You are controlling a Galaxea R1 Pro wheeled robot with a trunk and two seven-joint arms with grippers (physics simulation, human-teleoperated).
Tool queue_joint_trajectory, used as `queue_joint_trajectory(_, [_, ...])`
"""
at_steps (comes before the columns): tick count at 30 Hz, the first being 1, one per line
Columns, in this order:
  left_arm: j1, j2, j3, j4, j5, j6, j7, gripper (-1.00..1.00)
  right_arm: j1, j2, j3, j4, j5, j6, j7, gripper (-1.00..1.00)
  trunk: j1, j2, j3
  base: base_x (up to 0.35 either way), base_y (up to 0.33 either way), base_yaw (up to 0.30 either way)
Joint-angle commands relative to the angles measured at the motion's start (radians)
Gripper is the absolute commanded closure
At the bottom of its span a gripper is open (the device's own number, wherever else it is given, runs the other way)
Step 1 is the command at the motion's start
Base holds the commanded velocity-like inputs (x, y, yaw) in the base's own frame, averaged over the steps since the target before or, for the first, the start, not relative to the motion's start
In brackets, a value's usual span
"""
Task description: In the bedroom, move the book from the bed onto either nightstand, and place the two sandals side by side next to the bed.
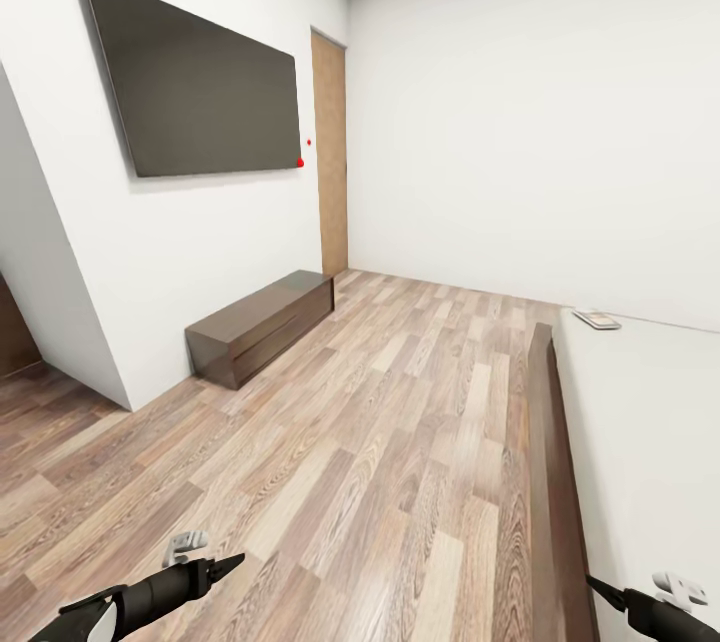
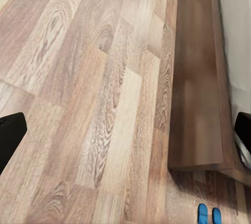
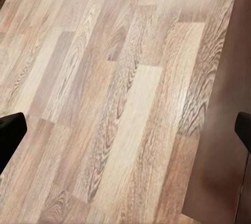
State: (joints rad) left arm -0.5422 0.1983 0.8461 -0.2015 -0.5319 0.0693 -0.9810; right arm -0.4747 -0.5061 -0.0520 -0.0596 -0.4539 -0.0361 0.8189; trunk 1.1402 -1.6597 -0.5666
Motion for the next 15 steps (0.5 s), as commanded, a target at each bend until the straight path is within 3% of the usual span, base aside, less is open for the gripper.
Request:
queue_joint_trajectory(1, [-0.001,0.000,0.008,-0.001,-0.007,0.007,-0.005,-1.00,-0.001,0.000,-0.005,0.001,0.006,-0.004,0.003,-1.00,-0.004,0.007,0.002,0.000,0.000,0.000])
queue_joint_trajectory(15, [-0.001,0.000,0.008,-0.001,-0.007,0.007,-0.005,-1.00,-0.001,0.000,-0.005,0.001,0.005,-0.004,0.003,-1.00,-0.058,0.105,0.046,0.000,0.000,0.000])
